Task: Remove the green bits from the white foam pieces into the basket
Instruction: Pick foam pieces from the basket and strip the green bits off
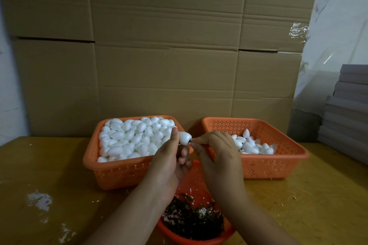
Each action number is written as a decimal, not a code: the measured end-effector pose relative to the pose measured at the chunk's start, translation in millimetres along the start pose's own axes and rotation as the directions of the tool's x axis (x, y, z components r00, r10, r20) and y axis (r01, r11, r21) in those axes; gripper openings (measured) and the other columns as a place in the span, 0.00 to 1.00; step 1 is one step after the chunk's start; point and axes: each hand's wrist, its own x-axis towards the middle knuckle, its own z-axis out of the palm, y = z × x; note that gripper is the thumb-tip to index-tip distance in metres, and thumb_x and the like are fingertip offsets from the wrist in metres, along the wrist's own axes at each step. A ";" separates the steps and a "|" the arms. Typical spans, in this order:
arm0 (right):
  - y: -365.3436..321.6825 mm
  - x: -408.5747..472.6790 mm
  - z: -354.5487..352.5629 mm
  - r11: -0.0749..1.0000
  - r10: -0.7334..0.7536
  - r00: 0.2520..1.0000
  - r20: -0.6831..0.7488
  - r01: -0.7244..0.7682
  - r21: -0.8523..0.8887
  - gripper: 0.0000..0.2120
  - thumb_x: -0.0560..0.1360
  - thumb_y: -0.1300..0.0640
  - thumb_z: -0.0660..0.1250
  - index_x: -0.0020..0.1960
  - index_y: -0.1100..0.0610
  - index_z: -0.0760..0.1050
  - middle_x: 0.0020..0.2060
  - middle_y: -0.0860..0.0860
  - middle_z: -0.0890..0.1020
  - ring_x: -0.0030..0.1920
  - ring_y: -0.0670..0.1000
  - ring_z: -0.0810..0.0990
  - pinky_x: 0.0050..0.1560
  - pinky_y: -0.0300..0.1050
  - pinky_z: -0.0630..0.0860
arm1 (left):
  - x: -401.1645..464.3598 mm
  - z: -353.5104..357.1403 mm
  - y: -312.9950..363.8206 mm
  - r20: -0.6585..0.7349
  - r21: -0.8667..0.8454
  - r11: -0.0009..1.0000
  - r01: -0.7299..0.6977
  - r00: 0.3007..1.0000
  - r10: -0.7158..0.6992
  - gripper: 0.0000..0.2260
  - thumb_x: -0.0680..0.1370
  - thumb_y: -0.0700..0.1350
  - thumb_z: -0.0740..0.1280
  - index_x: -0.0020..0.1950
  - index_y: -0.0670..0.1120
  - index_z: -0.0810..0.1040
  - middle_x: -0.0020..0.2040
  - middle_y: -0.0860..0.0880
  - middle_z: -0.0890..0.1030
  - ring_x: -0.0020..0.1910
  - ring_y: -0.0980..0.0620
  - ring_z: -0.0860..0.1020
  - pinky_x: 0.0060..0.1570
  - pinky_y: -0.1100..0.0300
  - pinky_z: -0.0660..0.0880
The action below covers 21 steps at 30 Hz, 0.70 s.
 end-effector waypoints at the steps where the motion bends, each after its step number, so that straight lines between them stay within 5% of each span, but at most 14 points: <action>1: 1.3 -0.2 -0.2 1.000 0.024 1.000 0.012 -0.024 0.008 0.02 0.73 0.60 0.71 0.41 0.55 0.80 0.38 0.44 0.79 0.44 0.45 0.75 0.46 0.39 0.69 | -0.1 -0.3 -0.9 0.002 -0.007 1.000 -0.008 1.000 0.008 0.17 0.81 0.57 0.61 0.42 0.46 0.78 0.25 0.52 0.69 0.22 0.59 0.65 0.22 0.66 0.69; 8: 8.0 -0.2 2.4 0.963 0.213 0.974 0.081 -0.223 0.150 0.10 0.73 0.59 0.73 0.44 0.43 0.78 0.39 0.42 0.80 0.45 0.43 0.78 0.46 0.42 0.74 | 4.7 -5.0 -5.6 -0.030 0.053 0.994 -0.094 0.995 0.095 0.17 0.80 0.57 0.62 0.43 0.45 0.79 0.27 0.51 0.72 0.23 0.58 0.67 0.25 0.65 0.71; 17: 11.6 -2.8 4.5 0.963 0.231 0.962 0.146 -0.248 0.110 0.04 0.73 0.58 0.72 0.44 0.50 0.80 0.40 0.42 0.80 0.45 0.43 0.78 0.46 0.38 0.73 | 6.4 -12.0 -4.9 -0.037 0.074 0.994 -0.075 0.996 0.078 0.16 0.80 0.57 0.62 0.48 0.45 0.79 0.27 0.52 0.72 0.23 0.58 0.68 0.26 0.65 0.72; 21: 7.5 -2.5 3.7 0.944 0.282 0.945 0.165 -0.304 0.131 0.10 0.74 0.59 0.71 0.41 0.45 0.77 0.39 0.43 0.81 0.45 0.43 0.78 0.45 0.34 0.72 | 5.4 -10.9 -3.4 -0.015 0.089 0.994 -0.066 0.998 0.067 0.18 0.79 0.59 0.61 0.51 0.45 0.79 0.27 0.52 0.72 0.23 0.58 0.68 0.25 0.64 0.71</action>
